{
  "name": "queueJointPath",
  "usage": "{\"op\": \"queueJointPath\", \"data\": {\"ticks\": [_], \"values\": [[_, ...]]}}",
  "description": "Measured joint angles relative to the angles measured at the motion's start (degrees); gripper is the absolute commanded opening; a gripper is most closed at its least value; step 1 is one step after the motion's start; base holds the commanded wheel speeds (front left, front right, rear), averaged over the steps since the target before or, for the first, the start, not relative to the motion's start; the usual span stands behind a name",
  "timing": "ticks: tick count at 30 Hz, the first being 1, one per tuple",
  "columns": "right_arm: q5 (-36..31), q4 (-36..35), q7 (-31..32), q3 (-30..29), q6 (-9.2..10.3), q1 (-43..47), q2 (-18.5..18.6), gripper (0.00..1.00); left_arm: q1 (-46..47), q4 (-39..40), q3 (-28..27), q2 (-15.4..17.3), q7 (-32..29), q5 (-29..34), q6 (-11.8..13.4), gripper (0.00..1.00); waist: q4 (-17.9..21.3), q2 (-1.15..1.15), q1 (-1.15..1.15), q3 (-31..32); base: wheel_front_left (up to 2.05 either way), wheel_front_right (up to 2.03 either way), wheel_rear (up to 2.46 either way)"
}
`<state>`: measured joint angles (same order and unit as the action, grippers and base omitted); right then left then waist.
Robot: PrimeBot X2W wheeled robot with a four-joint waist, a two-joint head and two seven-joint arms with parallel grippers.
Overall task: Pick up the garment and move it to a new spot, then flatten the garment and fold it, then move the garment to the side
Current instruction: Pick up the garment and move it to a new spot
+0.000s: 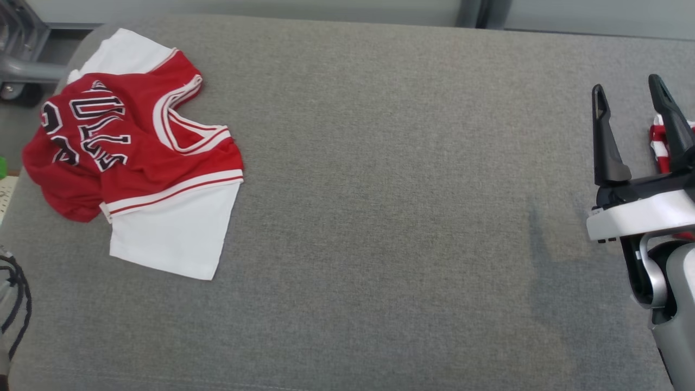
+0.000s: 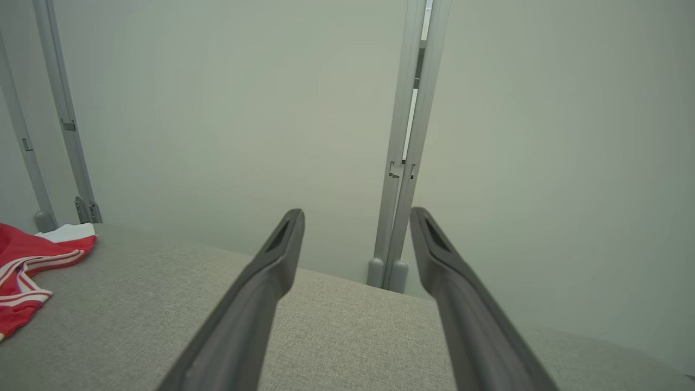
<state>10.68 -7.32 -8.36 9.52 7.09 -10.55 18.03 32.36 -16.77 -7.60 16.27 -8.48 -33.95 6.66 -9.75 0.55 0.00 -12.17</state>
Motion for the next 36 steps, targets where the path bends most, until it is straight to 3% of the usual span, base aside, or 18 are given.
{"op": "queueJointPath", "data": {"ticks": [13, 21, 30, 31, 32, 33, 36], "values": [[-0.69, -6.19, 3.54, -1.88, 0.0, -1.69, 2.47, 1.0, 5.41, -7.24, -2.31, 5.14, -5.68, 2.15, 0.18, 1.0, 5.85, 0.0, 0.0, -10.25, 0.0, 0.0, 0.0], [-1.11, -9.07, 4.21, -3.41, 0.0, -4.3, 3.75, 1.0, 10.46, -11.36, -0.26, 3.61, -7.71, 2.41, 0.19, 1.0, 7.37, 0.0, 0.0, -18.35, 0.0, 0.0, 0.0], [-1.11, -8.93, 4.2, -3.2, 0.0, -4.82, 3.71, 1.0, 10.64, -17.06, 3.36, 2.91, -9.1, 4.58, 0.18, 1.0, 7.03, 0.0, 0.01, -21.92, 0.0, 0.0, 0.0], [-1.11, -8.9, 4.2, -3.16, 0.0, -4.99, 3.69, 1.0, 10.76, -17.56, 3.6, 2.87, -9.03, 4.65, 0.18, 0.93, 6.94, 0.0, 0.0, -22.0, 0.0, 0.0, 0.0], [-1.11, -8.84, 4.2, -3.11, 0.0, -5.24, 3.65, 1.0, 10.89, -17.95, 3.72, 2.82, -8.98, 4.76, 0.18, 0.34, 6.85, 0.0, 0.01, -22.05, 0.0, 0.0, 0.0], [-1.11, -8.8, 4.2, -3.04, 0.0, -5.49, 3.59, 1.0, 11.01, -18.19, 3.89, 2.77, -8.79, 4.92, 0.14, 0.03, 6.78, 0.0, 0.0, -22.07, 0.0, 0.0, 0.0], [-1.11, -8.46, 4.16, -2.98, 0.0, -5.64, 3.56, 1.0, 11.17, -18.53, 4.53, 2.61, -7.16, 5.86, -0.14, 0.0, 6.61, 0.0, 0.0, -21.95, 0.0, 0.0, 0.0]]}}
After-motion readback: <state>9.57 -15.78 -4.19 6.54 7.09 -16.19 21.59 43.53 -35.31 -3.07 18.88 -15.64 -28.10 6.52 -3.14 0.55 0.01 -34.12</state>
